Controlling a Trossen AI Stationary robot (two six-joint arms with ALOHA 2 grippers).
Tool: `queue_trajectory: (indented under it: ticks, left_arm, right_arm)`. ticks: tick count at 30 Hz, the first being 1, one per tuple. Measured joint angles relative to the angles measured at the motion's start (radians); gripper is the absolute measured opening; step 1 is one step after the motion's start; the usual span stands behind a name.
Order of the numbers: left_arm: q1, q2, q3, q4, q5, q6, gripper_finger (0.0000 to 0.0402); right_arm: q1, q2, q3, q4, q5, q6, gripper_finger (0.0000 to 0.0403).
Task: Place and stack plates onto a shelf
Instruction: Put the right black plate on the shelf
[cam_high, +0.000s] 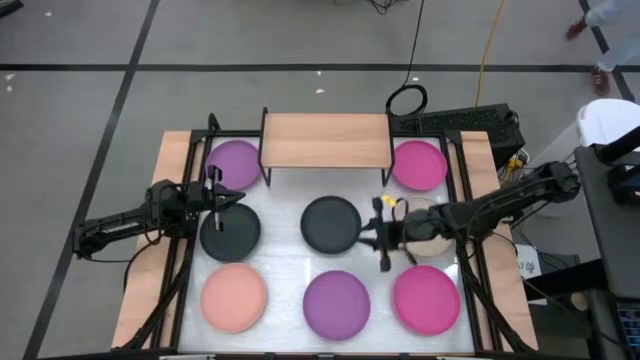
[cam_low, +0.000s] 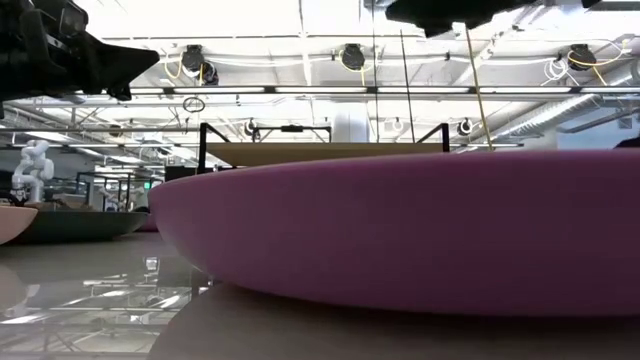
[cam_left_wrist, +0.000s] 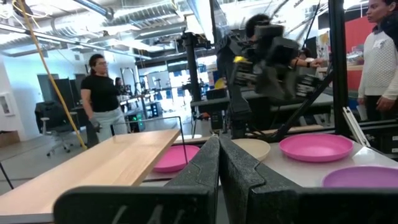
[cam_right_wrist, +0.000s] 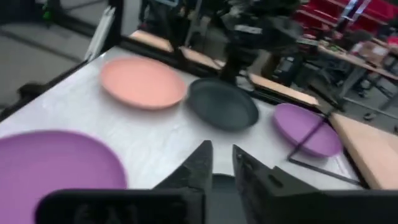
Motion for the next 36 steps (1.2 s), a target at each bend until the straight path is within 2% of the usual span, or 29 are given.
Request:
queue_trajectory:
  ticks: [7, 12, 22, 29, 36]
  left_arm:
    - [0.000, 0.000, 0.000, -0.001, 0.000, 0.000, 0.0015]
    - [0.000, 0.000, 0.000, 0.000, 0.000, 0.000, 0.0015]
    - [0.000, 0.000, 0.000, 0.000, 0.000, 0.000, 0.0015]
    - [0.000, 0.000, 0.000, 0.000, 0.000, 0.000, 0.0015]
    - [0.000, 0.000, 0.000, 0.000, 0.000, 0.000, 0.0015]
  right_arm:
    - [0.018, 0.121, 0.003, -0.038, -0.001, 0.118, 0.0133]
    - [0.016, 0.227, 0.003, -0.061, 0.000, 0.145, 0.0160]
    - [-0.020, 0.397, 0.003, -0.055, -0.004, 0.194, 0.0164]
    - [-0.048, 0.440, 0.003, -0.084, -0.001, 0.194, 0.0164]
    - [-0.074, 0.454, 0.003, -0.116, 0.052, 0.220, 0.0159]
